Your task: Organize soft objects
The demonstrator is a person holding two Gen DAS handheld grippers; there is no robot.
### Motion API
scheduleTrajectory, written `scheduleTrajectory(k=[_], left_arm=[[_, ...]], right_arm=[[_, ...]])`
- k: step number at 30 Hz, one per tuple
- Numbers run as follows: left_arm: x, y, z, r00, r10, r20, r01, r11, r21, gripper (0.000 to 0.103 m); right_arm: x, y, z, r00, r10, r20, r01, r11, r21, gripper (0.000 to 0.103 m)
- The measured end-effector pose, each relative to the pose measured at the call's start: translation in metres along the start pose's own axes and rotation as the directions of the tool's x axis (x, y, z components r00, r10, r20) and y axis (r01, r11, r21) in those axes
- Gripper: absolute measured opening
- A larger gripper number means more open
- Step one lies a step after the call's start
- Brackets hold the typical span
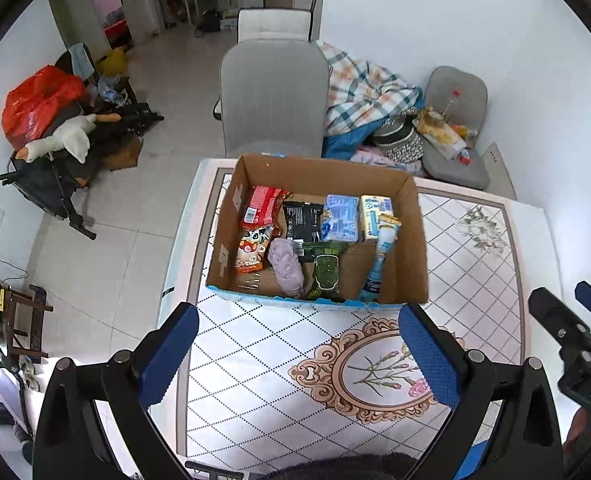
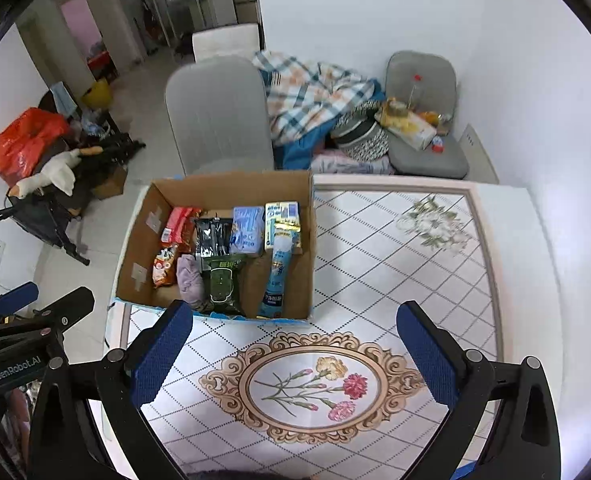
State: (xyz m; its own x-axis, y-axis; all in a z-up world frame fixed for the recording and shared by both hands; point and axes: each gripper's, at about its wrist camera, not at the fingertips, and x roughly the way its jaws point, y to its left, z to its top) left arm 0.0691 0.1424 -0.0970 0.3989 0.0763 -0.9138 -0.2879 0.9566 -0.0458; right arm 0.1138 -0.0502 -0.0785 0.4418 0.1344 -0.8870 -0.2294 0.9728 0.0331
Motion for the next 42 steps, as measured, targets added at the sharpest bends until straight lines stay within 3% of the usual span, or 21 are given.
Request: scheduleTrajectory(k=[8,14,42], left_arm=[[-0.058,-0.004,-0.014,0.997,0.001,0.076,-0.001,1.000,0.000,0.102],[-0.086,-0.008,-0.023,0.994,0.005,0.113,-0.006,1.000,0.004,0.102],[-0.100,-0.011,-0.033,0.989,0.035,0.142,-0.038,0.999,0.016,0.102]], right_arm=[[-0.071,-0.001,-0.017,0.997,0.015,0.082,-0.013,1.000,-0.022,0.103],[-0.100,0.000,-0.027,0.994,0.024,0.108,-0.020,0.999,-0.038,0.103],[-0.119,-0.008,-0.032,0.990,0.012,0.142,-0.010,1.000,-0.015,0.103]])
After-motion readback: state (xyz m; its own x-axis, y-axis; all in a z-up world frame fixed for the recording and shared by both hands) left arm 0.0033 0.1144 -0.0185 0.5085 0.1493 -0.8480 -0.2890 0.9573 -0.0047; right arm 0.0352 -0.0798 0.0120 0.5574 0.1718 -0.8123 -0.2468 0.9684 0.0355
